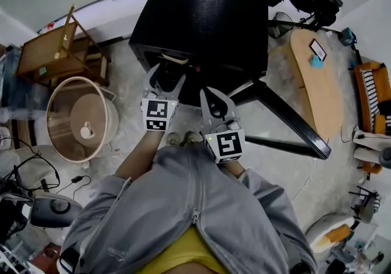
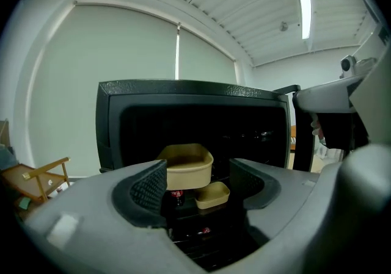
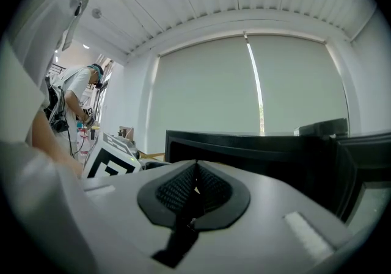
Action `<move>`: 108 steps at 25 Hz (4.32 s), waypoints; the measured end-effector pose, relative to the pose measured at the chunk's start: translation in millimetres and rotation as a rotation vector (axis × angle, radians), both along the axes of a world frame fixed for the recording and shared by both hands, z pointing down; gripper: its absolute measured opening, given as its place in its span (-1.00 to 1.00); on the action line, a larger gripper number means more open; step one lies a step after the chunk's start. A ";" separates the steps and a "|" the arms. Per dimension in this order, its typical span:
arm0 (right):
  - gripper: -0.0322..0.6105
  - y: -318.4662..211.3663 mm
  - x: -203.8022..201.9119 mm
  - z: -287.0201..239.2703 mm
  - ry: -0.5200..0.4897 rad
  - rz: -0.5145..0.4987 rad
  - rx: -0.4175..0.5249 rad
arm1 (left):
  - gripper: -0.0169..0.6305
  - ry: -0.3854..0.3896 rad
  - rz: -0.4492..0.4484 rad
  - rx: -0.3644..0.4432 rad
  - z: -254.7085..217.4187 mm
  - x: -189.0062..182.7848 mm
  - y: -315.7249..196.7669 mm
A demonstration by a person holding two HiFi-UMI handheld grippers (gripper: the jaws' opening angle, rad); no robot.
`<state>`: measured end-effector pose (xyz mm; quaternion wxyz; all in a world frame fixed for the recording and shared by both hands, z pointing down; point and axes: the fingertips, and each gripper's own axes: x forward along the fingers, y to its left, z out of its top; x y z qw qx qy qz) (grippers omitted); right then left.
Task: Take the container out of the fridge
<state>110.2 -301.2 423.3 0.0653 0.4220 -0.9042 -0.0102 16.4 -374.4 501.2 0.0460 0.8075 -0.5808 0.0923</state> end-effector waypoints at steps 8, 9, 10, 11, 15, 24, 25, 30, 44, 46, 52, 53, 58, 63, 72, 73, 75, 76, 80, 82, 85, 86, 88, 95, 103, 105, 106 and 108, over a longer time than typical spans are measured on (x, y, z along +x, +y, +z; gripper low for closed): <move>-0.90 -7.6 -8.7 14.6 0.009 -0.003 -0.035 | 0.21 0.035 -0.020 -0.077 33.5 0.5 -24.8; -0.90 -7.5 -7.9 15.9 0.013 -0.005 -0.036 | 0.25 0.043 -0.029 -0.080 35.9 -0.2 -28.0; -0.90 -7.7 -7.3 16.0 0.014 -0.003 -0.036 | 0.27 0.048 -0.034 -0.078 37.1 -0.5 -31.5; -0.90 -8.1 -6.7 14.7 0.009 0.001 -0.037 | 0.30 0.052 -0.034 -0.074 37.7 0.3 -34.9; -0.90 -9.5 -0.6 17.5 0.006 0.018 -0.055 | 0.34 0.035 -0.048 -0.088 43.5 0.7 -46.3; -0.90 -10.6 1.3 18.2 -0.003 0.028 -0.068 | 0.47 0.033 -0.038 -0.107 50.1 11.5 -50.7; -0.90 -10.6 2.2 20.5 0.002 0.026 -0.069 | 0.47 0.030 -0.034 -0.107 49.7 15.1 -48.4; -0.90 -9.5 3.1 23.1 0.011 0.021 -0.066 | 0.58 0.011 -0.068 -0.118 52.9 11.0 -51.0; -0.90 -12.4 17.2 21.1 0.030 0.054 -0.063 | 0.74 -0.004 -0.102 -0.124 52.1 11.2 -86.7; -0.90 -11.6 17.7 22.5 0.036 0.051 -0.063 | 0.68 -0.010 -0.102 -0.117 50.6 10.5 -86.2; -0.90 -7.8 19.2 28.4 0.031 0.051 -0.074 | 0.60 -0.017 -0.099 -0.111 47.3 8.9 -67.8; -0.90 -7.0 18.2 27.2 0.024 0.052 -0.075 | 0.60 -0.017 -0.101 -0.112 46.3 8.0 -63.5; -0.90 2.9 11.6 32.2 0.030 0.032 -0.074 | 0.59 0.003 -0.109 -0.133 41.1 4.0 -34.7; -0.90 13.6 0.4 31.9 0.026 0.004 -0.068 | 0.59 0.017 -0.080 -0.143 30.1 9.4 8.9; -0.90 27.2 -17.1 36.2 -0.002 -0.026 -0.080 | 0.59 0.038 -0.062 -0.114 9.5 -7.9 95.2; -0.90 28.9 -20.6 36.8 -0.003 -0.033 -0.081 | 0.59 0.037 -0.067 -0.109 7.2 -13.7 103.3; -0.90 32.1 -29.0 37.4 -0.003 -0.050 -0.080 | 0.59 0.029 -0.085 -0.101 3.2 -26.7 119.1; -0.90 33.7 -33.9 37.3 -0.002 -0.061 -0.078 | 0.59 0.025 -0.099 -0.097 1.7 -33.7 126.8; -0.90 38.8 -57.0 34.4 0.002 -0.114 -0.060 | 0.59 0.025 -0.177 -0.078 -6.1 -64.8 148.8; -0.90 41.1 -67.7 30.5 0.003 -0.134 -0.045 | 0.59 0.025 -0.225 -0.058 -13.8 -81.6 154.5; -0.90 43.1 -82.3 21.4 0.002 -0.158 -0.019 | 0.59 0.027 -0.298 -0.025 -28.1 -105.1 159.8; -0.90 42.9 -85.9 17.6 0.001 -0.161 -0.011 | 0.59 0.026 -0.320 -0.019 -32.4 -112.3 160.5; -0.90 41.0 -90.3 9.7 -0.005 -0.156 0.009 | 0.59 0.025 -0.361 -0.015 -40.1 -125.7 159.9; -0.90 40.1 -99.5 -23.6 0.006 -0.144 0.105 | 0.59 0.035 -0.433 0.035 -65.4 -149.0 150.7; -0.90 32.5 -95.8 -22.4 0.002 -0.121 0.071 | 0.59 0.061 -0.421 0.037 -72.0 -149.1 145.7; -0.90 29.9 -92.2 -19.5 0.005 -0.114 0.070 | 0.60 0.063 -0.414 0.033 -70.9 -147.2 145.0; -0.90 29.1 -90.2 -18.4 0.006 -0.110 0.071 | 0.60 0.064 -0.412 0.030 -70.1 -146.4 145.1; -0.90 29.1 -88.2 -17.9 0.003 -0.104 0.072 | 0.60 0.063 -0.408 0.027 -68.6 -146.0 145.8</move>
